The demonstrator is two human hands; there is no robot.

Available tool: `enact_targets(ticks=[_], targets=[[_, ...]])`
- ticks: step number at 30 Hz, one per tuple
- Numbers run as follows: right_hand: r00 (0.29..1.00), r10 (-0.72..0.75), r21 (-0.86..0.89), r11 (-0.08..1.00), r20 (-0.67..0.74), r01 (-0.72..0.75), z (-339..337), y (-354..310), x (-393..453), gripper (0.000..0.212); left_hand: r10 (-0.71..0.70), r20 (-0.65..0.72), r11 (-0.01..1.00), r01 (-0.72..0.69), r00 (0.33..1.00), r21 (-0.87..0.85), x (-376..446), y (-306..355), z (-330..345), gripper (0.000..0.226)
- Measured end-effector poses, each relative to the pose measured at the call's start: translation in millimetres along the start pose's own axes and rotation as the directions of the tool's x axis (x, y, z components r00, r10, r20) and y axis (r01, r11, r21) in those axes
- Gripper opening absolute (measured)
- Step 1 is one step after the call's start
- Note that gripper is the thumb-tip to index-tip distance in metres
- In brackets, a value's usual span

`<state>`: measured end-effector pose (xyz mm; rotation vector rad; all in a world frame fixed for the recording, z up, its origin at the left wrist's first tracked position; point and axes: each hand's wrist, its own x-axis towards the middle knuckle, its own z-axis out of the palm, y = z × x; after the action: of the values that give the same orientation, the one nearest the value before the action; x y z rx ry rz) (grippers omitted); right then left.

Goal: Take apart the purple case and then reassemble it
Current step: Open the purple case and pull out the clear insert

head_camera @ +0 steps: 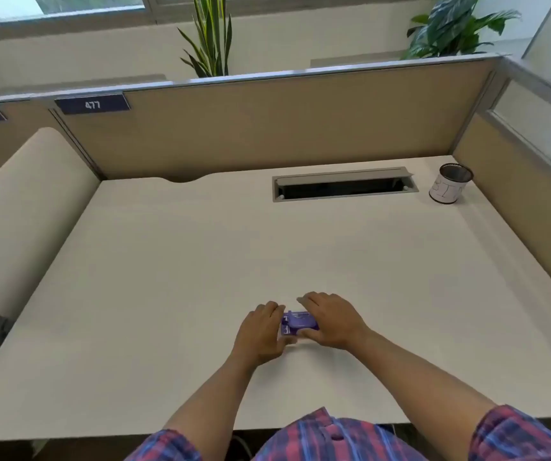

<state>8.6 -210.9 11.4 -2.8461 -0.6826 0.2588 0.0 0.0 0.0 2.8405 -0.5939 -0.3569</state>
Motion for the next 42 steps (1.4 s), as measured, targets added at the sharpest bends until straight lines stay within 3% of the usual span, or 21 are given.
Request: enact_targets(ticks=[4, 10, 17, 30, 42], targets=[[0.995, 0.05, -0.02, 0.999, 0.092, -0.049, -0.7, 1.7, 2.3, 0.077, -0.053, 0.076, 0.998, 0.055, 0.996, -0.027, -2.4, -1.4, 6.5, 0.07], [0.979, 0.094, 0.002, 0.995, 0.183, -0.096, -0.6, 2.2, 6.9, 0.064, -0.083, 0.102, 0.995, 0.089, 0.991, -0.051, 3.7, -5.5, 12.0, 0.07], [0.969, 0.167, 0.151, 0.969, 0.182, -0.196, 2.6, -1.4, 14.1, 0.049, -0.091, 0.103, 0.989, 0.102, 0.991, -0.111, 10.9, -8.3, 16.9, 0.066], [0.96, 0.258, 0.418, 0.865, 0.106, -0.279, 16.1, 3.2, 16.8, 0.043, -0.092, 0.014, 0.97, 0.093, 0.996, -0.224, 18.1, -18.0, 27.5, 0.053], [0.959, 0.242, 0.412, 0.867, 0.146, -0.281, 19.0, 7.5, 25.5, 0.045, -0.075, -0.006, 0.957, 0.07, 0.997, -0.281, 16.1, -28.3, 32.3, 0.056]])
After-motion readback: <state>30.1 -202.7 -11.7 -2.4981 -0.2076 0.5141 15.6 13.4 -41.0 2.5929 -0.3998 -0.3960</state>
